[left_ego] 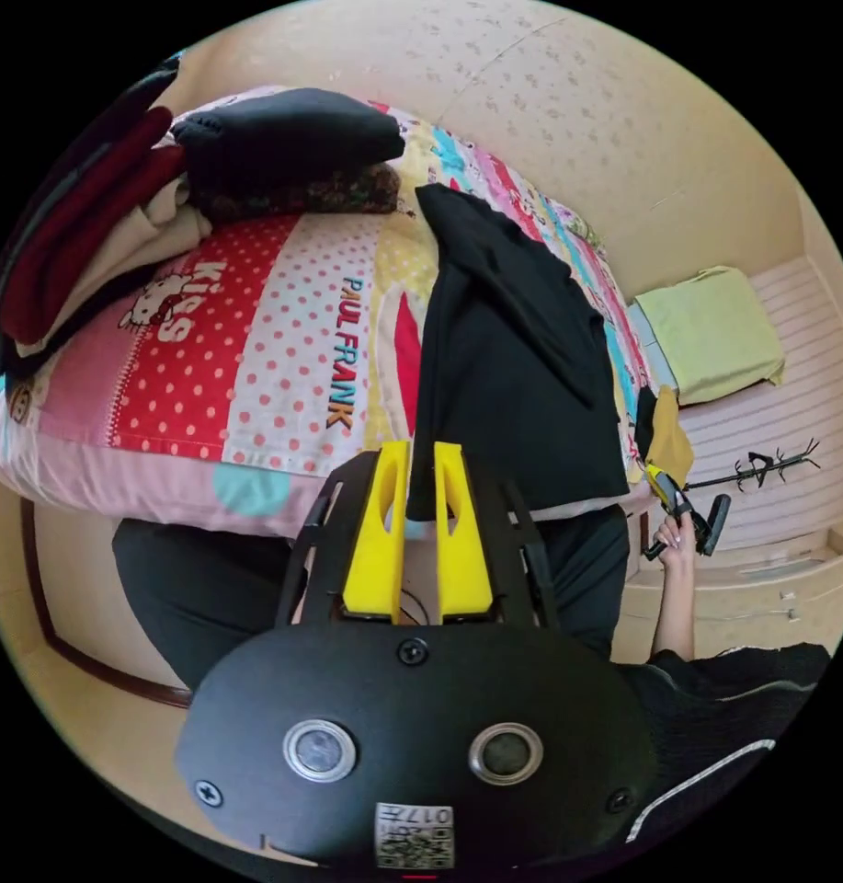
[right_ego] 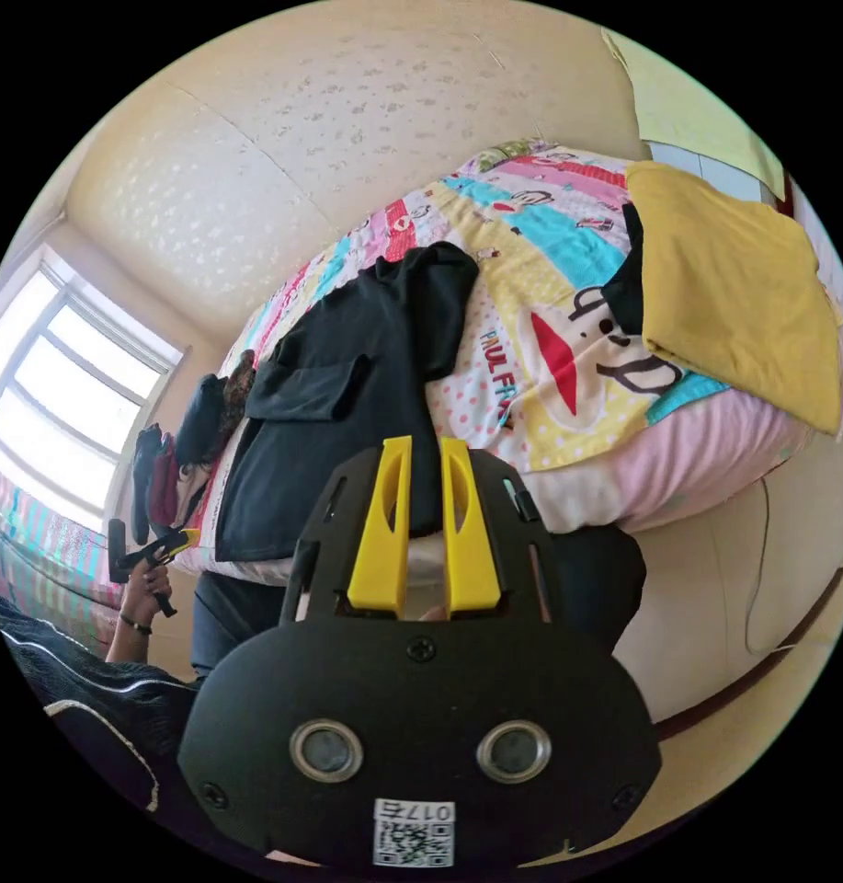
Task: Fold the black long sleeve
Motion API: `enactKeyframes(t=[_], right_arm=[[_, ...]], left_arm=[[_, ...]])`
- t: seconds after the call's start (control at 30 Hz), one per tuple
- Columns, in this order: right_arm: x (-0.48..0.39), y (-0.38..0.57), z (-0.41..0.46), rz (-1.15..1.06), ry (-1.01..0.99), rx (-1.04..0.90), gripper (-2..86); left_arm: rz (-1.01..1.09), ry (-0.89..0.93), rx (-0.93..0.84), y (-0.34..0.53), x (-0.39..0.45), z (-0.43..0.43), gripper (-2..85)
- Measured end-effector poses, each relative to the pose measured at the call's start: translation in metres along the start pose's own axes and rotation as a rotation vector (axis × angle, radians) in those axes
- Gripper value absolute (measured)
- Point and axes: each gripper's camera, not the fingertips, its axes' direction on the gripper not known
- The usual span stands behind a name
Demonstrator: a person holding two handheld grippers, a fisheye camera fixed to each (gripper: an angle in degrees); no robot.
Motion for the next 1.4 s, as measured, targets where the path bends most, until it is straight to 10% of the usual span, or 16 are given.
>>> enactKeyframes(t=[0.2,0.37,0.6,0.83,1.03,1.23,1.4], right_arm=[[0.002,-0.063,0.066,0.062,0.006,-0.075,8.8],[0.008,-0.072,0.131,0.268,-0.063,-0.088,8.3],[0.007,-0.082,0.102,0.299,-0.188,0.049,3.4],[-0.014,-0.169,-0.03,0.192,0.166,0.297,2.9],[-0.007,-0.226,0.009,0.292,0.316,-0.023,3.0],[-0.242,-0.282,0.003,-0.478,0.428,0.254,3.6],[-0.433,-0.149,0.099,-1.21,0.242,0.202,7.5]], left_arm=[[0.356,-0.093,0.158,-0.025,0.063,0.003,7.8],[0.436,-0.231,-0.149,-0.051,0.068,0.148,7.6],[0.415,-0.157,0.121,-0.018,0.03,0.146,6.9],[0.385,-0.074,0.108,-0.031,-0.003,0.142,6.8],[0.398,-0.082,0.129,-0.036,-0.019,0.138,6.8],[0.39,-0.061,0.129,-0.049,-0.037,0.13,6.7],[0.389,-0.06,0.132,-0.06,-0.048,0.123,6.7]])
